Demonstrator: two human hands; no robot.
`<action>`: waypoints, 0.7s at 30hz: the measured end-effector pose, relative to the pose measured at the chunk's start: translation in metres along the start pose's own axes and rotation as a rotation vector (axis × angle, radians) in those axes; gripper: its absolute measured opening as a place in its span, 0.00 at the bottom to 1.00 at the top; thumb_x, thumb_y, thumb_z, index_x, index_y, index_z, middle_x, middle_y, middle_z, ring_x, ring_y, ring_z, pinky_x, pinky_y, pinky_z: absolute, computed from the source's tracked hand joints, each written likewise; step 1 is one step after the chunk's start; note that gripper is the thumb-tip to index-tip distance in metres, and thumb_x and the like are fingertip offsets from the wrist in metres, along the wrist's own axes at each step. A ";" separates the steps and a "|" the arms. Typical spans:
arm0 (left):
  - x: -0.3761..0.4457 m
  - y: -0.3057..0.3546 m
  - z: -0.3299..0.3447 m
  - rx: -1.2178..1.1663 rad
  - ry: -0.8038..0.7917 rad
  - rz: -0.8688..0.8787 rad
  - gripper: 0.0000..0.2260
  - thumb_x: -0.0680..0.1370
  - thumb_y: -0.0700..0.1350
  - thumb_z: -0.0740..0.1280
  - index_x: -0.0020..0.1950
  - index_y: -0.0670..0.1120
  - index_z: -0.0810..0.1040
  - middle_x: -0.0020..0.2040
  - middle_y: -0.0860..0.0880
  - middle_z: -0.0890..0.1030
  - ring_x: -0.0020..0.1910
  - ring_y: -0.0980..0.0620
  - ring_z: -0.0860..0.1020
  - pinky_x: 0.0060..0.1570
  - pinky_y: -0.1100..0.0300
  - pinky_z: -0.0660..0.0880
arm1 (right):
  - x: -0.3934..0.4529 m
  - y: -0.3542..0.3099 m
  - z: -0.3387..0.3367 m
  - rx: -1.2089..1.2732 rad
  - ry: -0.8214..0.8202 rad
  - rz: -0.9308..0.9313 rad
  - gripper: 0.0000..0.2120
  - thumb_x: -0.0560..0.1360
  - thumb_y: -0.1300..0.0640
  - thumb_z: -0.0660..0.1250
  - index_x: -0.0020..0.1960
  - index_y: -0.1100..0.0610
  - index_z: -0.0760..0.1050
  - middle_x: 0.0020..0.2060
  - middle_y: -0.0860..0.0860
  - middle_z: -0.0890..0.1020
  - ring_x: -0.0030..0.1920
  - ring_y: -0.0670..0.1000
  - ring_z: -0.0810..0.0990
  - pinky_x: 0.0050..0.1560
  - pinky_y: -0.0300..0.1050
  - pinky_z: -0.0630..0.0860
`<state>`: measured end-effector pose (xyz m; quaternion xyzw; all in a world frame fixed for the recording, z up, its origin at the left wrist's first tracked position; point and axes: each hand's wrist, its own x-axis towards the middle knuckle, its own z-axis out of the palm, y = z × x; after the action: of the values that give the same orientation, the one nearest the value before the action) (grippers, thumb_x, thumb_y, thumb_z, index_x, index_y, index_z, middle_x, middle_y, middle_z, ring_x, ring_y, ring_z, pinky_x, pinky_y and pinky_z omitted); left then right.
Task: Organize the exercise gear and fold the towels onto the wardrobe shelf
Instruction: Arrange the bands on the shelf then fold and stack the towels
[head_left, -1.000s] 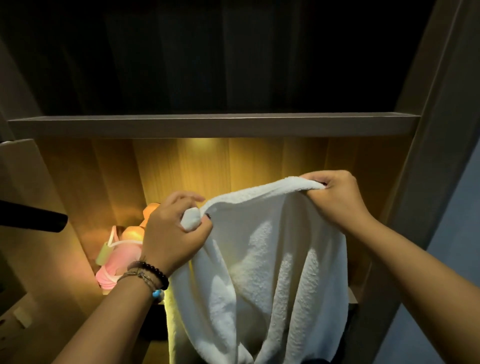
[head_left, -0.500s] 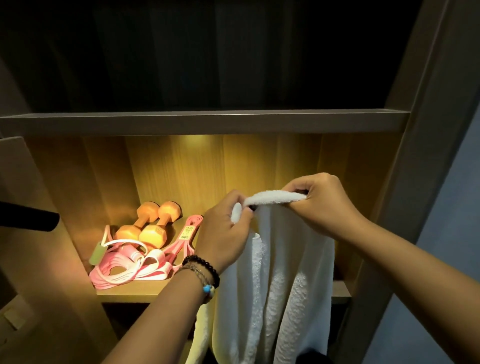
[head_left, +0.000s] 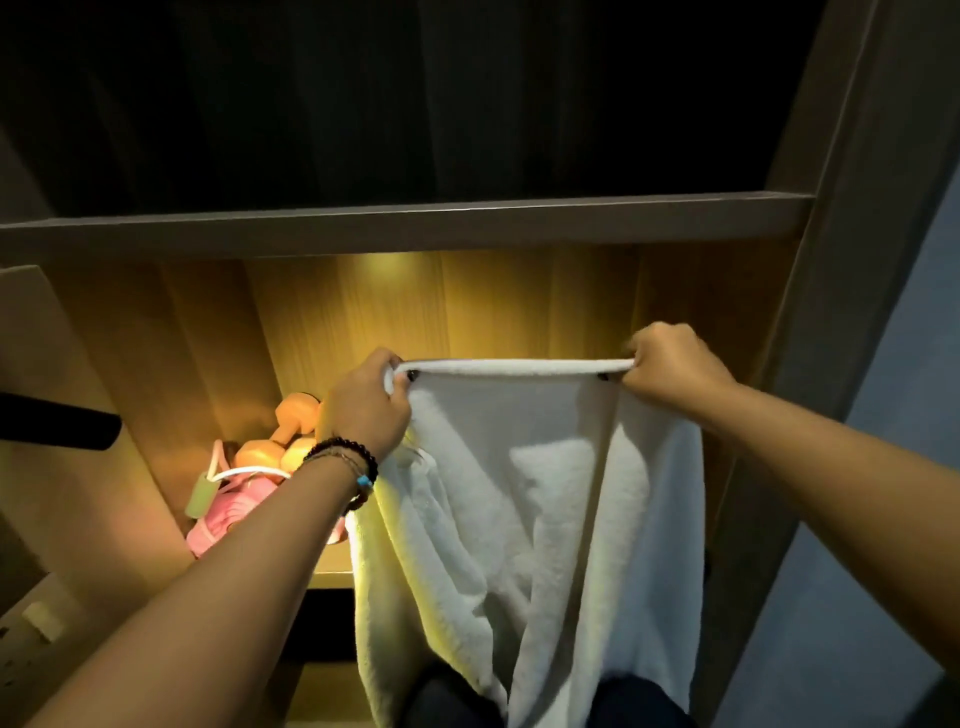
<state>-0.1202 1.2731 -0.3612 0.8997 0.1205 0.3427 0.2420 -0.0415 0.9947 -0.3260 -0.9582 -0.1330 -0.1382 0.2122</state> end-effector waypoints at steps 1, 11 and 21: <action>0.006 -0.002 -0.003 -0.022 0.016 -0.050 0.05 0.81 0.44 0.61 0.49 0.44 0.73 0.38 0.46 0.75 0.37 0.45 0.71 0.34 0.56 0.62 | 0.005 -0.003 -0.005 -0.004 0.040 -0.005 0.03 0.75 0.59 0.68 0.47 0.58 0.79 0.37 0.55 0.79 0.36 0.54 0.78 0.36 0.50 0.77; -0.022 0.037 -0.009 -0.232 -0.096 0.177 0.22 0.82 0.51 0.60 0.75 0.54 0.62 0.64 0.51 0.77 0.56 0.52 0.78 0.51 0.61 0.72 | 0.007 -0.055 -0.013 0.166 0.141 -0.295 0.06 0.70 0.59 0.71 0.35 0.59 0.80 0.30 0.54 0.80 0.34 0.53 0.78 0.30 0.45 0.70; -0.048 0.069 0.007 -0.437 -0.089 0.182 0.10 0.79 0.41 0.64 0.41 0.55 0.72 0.29 0.54 0.73 0.28 0.59 0.70 0.25 0.67 0.64 | -0.014 -0.058 -0.034 0.216 -0.246 -0.357 0.10 0.69 0.53 0.76 0.33 0.55 0.80 0.26 0.49 0.76 0.25 0.42 0.69 0.27 0.37 0.63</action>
<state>-0.1471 1.1932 -0.3571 0.8474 -0.0491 0.3409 0.4042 -0.0797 1.0273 -0.2790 -0.9009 -0.3391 -0.0405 0.2679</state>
